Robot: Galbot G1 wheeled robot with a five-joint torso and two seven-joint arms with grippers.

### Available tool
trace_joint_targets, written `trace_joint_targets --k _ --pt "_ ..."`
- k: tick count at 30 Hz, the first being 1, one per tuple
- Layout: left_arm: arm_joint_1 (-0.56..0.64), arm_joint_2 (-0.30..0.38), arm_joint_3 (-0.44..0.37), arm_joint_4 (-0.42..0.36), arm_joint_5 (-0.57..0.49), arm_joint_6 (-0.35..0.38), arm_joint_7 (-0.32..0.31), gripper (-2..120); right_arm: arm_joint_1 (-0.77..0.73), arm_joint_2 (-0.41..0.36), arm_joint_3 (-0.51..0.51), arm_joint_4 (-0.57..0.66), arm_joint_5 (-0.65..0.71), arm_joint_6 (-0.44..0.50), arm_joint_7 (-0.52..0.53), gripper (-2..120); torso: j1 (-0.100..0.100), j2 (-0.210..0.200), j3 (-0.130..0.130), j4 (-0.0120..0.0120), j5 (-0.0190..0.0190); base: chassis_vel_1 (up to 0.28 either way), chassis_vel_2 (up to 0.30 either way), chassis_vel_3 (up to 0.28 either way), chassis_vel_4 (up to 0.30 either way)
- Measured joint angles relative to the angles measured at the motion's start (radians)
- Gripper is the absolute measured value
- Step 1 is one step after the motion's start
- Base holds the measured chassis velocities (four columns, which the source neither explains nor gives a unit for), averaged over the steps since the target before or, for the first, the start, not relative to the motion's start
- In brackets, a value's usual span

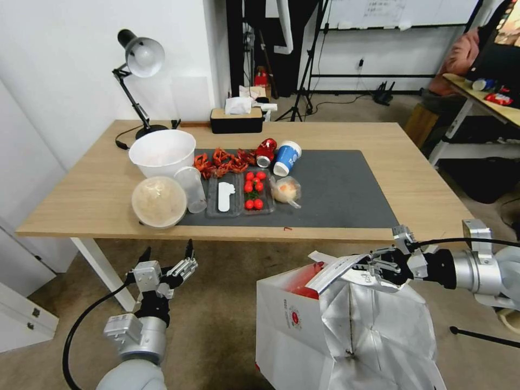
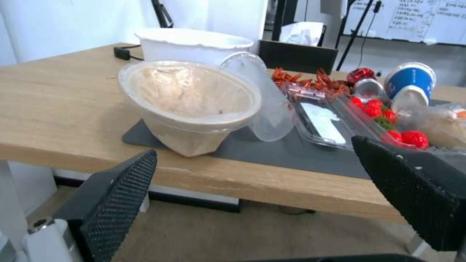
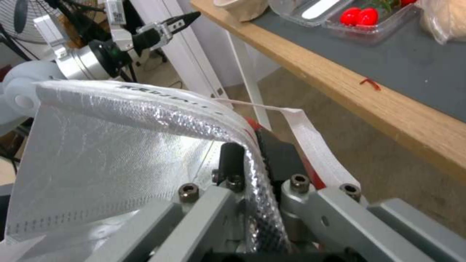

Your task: Pick up the food delivery bag from the floor and place it on the table.

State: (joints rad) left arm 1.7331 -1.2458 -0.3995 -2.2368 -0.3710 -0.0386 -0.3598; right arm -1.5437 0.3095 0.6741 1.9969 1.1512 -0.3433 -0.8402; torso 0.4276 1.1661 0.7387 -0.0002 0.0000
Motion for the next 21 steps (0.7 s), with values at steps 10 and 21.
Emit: trace_joint_targets --k 10,21 --pt "0.005 0.003 -0.002 -0.003 0.001 0.007 0.000 100 -0.008 0.001 0.003 0.008 0.002 0.000 0.005 0 0.002 0.004 0.002 0.0001 0.0000 0.000 0.000 0.000 0.000" --pt "0.011 0.004 -0.004 -0.004 0.008 -0.006 -0.009 100 -0.022 -0.002 0.027 0.029 0.025 0.001 0.010 0 -0.001 -0.003 -0.001 0.0000 0.0000 0.000 0.000 0.000 0.000"
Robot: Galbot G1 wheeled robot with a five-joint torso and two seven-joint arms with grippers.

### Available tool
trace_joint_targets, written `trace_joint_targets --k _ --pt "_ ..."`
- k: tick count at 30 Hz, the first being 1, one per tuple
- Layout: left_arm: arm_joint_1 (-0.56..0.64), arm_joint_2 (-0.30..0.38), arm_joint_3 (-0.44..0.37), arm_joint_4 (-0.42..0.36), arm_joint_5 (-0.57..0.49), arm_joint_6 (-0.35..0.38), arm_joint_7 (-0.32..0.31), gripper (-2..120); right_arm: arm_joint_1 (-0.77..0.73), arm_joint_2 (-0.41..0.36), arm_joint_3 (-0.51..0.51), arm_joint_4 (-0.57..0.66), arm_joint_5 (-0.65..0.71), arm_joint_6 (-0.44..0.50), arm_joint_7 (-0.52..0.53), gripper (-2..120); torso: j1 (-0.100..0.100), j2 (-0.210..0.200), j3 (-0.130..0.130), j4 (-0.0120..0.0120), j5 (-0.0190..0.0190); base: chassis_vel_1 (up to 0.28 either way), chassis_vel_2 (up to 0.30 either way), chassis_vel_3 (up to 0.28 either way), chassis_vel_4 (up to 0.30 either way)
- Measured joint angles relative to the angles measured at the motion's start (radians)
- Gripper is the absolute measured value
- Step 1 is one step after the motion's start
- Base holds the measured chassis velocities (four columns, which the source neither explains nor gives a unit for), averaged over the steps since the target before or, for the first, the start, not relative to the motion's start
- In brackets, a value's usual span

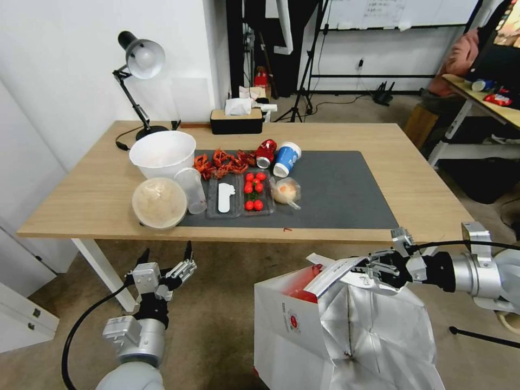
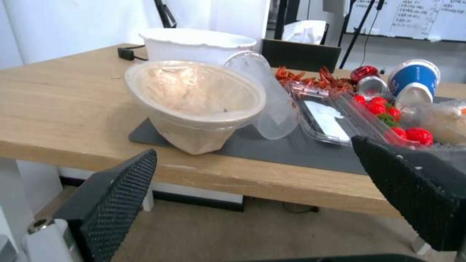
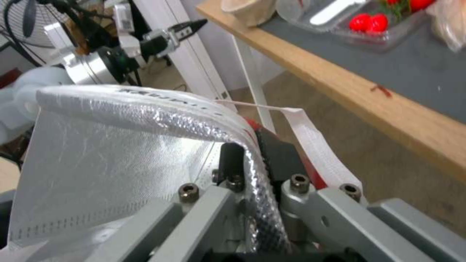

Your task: Pick up the food delivery bag from the floor and place it on the table.

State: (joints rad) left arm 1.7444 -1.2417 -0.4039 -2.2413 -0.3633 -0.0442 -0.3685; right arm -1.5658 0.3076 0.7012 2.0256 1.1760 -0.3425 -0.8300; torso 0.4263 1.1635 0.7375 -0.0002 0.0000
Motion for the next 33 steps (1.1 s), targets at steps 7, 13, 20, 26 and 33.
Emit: trace_joint_targets --k 7,13,20,26,33 --pt "0.002 -0.002 -0.001 -0.002 0.009 -0.005 -0.004 100 -0.004 -0.026 0.067 0.029 0.121 0.000 0.052 0 -0.001 -0.002 -0.001 0.0001 -0.0001 0.000 0.000 0.000 0.000" --pt "0.012 -0.009 -0.009 -0.008 0.023 -0.016 -0.010 100 -0.014 -0.067 0.150 0.070 0.291 -0.014 0.113 0 -0.002 -0.003 -0.002 0.0000 -0.0001 0.000 0.000 0.000 0.000" --pt "0.026 -0.018 -0.018 -0.024 0.038 -0.022 -0.019 100 -0.014 -0.101 0.154 0.107 0.334 -0.021 0.156 0 -0.002 -0.005 -0.003 0.0001 -0.0001 0.000 0.000 0.000 0.000" --pt "0.034 -0.020 -0.021 -0.028 0.050 -0.030 -0.022 100 -0.012 -0.119 0.162 0.141 0.396 -0.027 0.192 0 -0.002 -0.005 -0.003 0.0001 0.0000 0.000 0.000 0.000 0.000" --pt "0.037 -0.023 -0.027 -0.032 0.054 -0.031 -0.028 100 -0.011 -0.139 0.186 0.180 0.475 -0.034 0.239 0 -0.003 -0.006 -0.003 0.0000 -0.0001 0.000 0.000 0.000 0.000"
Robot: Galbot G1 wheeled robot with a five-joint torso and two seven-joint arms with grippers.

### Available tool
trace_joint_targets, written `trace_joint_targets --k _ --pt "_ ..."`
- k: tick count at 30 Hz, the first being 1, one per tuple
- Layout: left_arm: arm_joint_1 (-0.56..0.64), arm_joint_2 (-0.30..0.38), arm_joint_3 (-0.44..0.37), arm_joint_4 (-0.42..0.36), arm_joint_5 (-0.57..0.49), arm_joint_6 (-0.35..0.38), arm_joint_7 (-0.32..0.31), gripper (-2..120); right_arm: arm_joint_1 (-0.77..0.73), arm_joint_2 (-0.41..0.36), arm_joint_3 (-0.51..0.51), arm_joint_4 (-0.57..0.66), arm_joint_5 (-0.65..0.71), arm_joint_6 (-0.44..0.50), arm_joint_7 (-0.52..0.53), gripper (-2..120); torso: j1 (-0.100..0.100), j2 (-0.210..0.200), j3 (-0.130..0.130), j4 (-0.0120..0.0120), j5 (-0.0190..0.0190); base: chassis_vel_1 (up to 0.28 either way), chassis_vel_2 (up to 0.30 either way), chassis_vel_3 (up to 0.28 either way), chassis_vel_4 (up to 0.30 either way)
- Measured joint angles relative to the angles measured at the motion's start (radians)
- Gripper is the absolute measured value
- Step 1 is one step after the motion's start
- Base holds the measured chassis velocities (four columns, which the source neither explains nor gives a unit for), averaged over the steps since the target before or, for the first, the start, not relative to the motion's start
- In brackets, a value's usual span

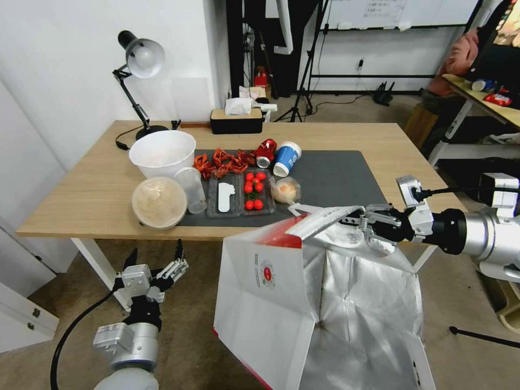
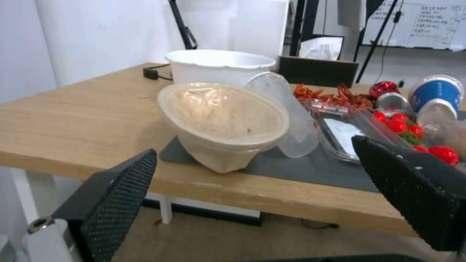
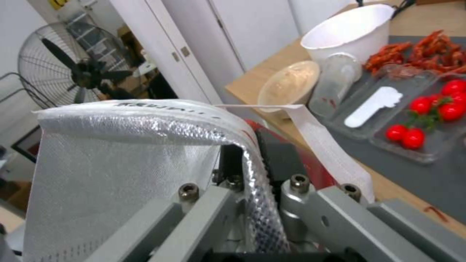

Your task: Pick up the food delivery bag from the floor and place it on the table.

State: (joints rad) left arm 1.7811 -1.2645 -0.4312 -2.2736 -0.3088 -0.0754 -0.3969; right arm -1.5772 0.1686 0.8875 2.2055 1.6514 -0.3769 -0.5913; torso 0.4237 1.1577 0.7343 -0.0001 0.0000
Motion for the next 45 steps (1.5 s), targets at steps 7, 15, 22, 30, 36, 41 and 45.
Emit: trace_joint_targets --k 7,15,22,30,36,41,45 --pt "0.009 -0.012 -0.007 -0.008 0.013 -0.001 -0.006 100 0.003 -0.022 0.005 0.035 0.060 -0.002 0.039 0 0.000 0.000 0.000 0.0001 0.0000 0.000 0.000 0.000 0.000" --pt "0.016 -0.025 -0.007 -0.008 0.028 -0.006 -0.008 100 0.007 -0.041 0.023 0.051 0.093 -0.003 0.066 0 0.000 -0.001 0.000 0.0000 0.0001 0.000 0.000 0.000 0.000" --pt "0.014 -0.023 -0.007 -0.008 0.028 -0.006 -0.012 100 0.017 -0.060 0.079 0.018 0.145 0.001 0.085 0 -0.001 -0.001 -0.001 0.0000 0.0003 0.000 0.000 0.000 0.000" --pt "0.013 -0.018 -0.010 -0.008 0.026 -0.004 -0.015 100 0.035 -0.087 0.168 -0.029 0.231 0.005 0.124 0 -0.001 -0.001 -0.001 0.0000 0.0000 0.000 0.000 0.000 0.000" --pt "0.007 -0.014 -0.007 -0.004 0.024 0.000 -0.015 100 0.132 -0.086 0.173 -0.081 0.328 0.029 0.235 0 -0.001 -0.001 -0.001 0.0001 0.0000 0.000 0.000 0.000 0.000" --pt "-0.008 -0.003 0.004 0.009 0.022 0.009 -0.015 100 0.179 -0.061 0.172 -0.096 0.389 0.057 0.382 0 -0.001 -0.001 -0.001 -0.0002 0.0001 0.000 0.000 0.000 0.000" --pt "-0.015 0.005 0.007 0.014 0.018 0.014 -0.015 100 0.215 -0.042 0.164 -0.099 0.434 0.073 0.503 0 -0.001 -0.001 -0.001 0.0000 0.0001 0.000 0.000 0.000 0.000"
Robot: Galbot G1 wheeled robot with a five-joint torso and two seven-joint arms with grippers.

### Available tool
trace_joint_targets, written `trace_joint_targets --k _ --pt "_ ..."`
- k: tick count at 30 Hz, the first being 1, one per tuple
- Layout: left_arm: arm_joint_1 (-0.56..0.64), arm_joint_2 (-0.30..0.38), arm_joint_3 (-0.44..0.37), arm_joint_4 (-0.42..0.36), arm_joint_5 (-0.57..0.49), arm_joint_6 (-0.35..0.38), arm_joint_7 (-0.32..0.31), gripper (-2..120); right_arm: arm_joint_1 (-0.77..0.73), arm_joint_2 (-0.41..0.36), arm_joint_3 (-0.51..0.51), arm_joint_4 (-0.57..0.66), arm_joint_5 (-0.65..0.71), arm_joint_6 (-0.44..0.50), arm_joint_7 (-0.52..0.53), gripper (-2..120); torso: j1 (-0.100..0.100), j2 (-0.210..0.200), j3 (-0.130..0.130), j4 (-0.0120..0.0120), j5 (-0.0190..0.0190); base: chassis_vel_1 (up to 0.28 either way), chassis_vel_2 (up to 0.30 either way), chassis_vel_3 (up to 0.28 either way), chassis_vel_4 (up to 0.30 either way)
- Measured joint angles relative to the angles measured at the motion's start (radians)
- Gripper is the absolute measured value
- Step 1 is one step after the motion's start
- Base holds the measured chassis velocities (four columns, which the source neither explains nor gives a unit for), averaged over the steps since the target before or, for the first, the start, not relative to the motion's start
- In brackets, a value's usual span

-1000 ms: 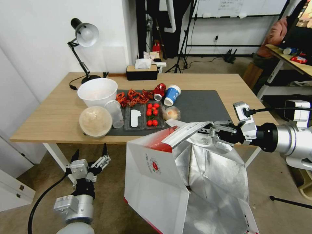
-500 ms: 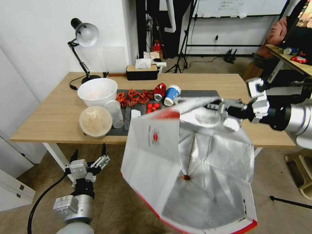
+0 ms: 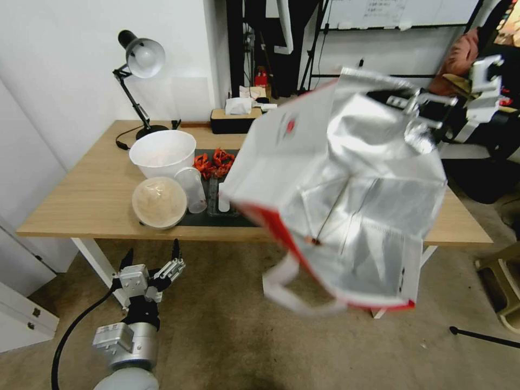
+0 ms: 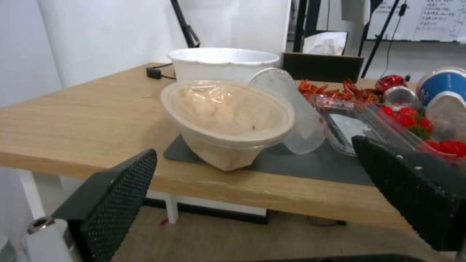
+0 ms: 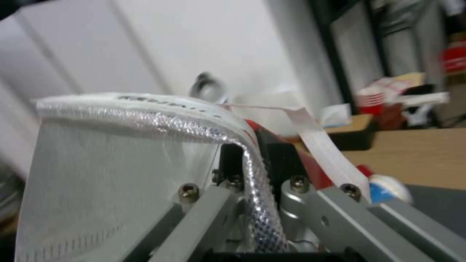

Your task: Pick up the food delivery bag from the floor and place it on the table.

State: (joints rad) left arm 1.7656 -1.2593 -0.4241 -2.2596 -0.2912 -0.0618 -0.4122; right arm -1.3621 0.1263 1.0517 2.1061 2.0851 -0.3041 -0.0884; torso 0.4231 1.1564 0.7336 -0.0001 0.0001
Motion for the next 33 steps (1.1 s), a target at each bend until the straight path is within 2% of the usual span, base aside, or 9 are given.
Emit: trace_joint_targets --k 2,4,11,14,15,18,20,27,33 --pt "-0.006 0.008 0.003 0.008 -0.003 0.003 0.000 100 0.093 0.030 -0.044 -0.007 0.049 0.000 0.109 0 0.000 0.000 0.000 -0.0001 0.0001 0.000 0.000 0.000 0.000" --pt "-0.006 0.009 0.004 0.009 -0.003 0.003 0.000 100 0.104 0.033 -0.049 -0.008 0.055 0.000 0.120 0 0.000 0.000 0.000 -0.0001 0.0001 0.000 0.000 0.000 0.000" --pt "-0.014 0.015 0.014 0.018 -0.002 0.007 0.000 100 0.230 0.061 -0.077 -0.032 0.138 0.025 0.269 0 0.000 0.000 0.000 -0.0002 -0.0002 0.000 0.000 0.000 0.000" --pt "-0.011 0.011 0.015 0.018 0.004 0.008 0.000 100 0.279 0.085 -0.101 -0.052 0.164 0.066 0.379 0 0.000 0.000 0.000 0.0001 -0.0003 0.000 0.000 0.000 0.000" --pt "-0.011 0.011 0.015 0.018 0.004 0.008 0.000 100 0.279 0.085 -0.101 -0.052 0.164 0.066 0.379 0 0.000 0.000 0.000 0.0001 -0.0003 0.000 0.000 0.000 0.000" --pt "-0.006 0.006 0.016 0.018 0.017 0.008 0.000 100 0.304 0.141 -0.129 -0.063 0.175 0.125 0.481 0 0.000 0.000 0.000 0.0000 0.0001 0.000 0.000 0.000 0.000" --pt "-0.003 0.006 0.016 0.018 0.019 0.008 0.000 100 0.309 0.153 -0.134 -0.066 0.176 0.134 0.491 0 0.000 0.000 0.000 -0.0001 -0.0001 0.000 0.000 0.000 0.000" --pt "0.017 0.000 0.015 0.013 0.037 0.005 0.000 100 0.359 0.288 -0.181 -0.106 0.165 0.191 0.545 0 0.000 0.000 0.000 0.0001 0.0001 0.000 0.000 0.000 0.000" --pt "0.036 -0.009 0.018 0.004 0.055 -0.003 0.000 100 0.374 0.350 -0.182 -0.122 0.161 0.206 0.573 0 0.000 0.000 0.000 0.0001 0.0000 0.000 0.000 0.000 0.000"
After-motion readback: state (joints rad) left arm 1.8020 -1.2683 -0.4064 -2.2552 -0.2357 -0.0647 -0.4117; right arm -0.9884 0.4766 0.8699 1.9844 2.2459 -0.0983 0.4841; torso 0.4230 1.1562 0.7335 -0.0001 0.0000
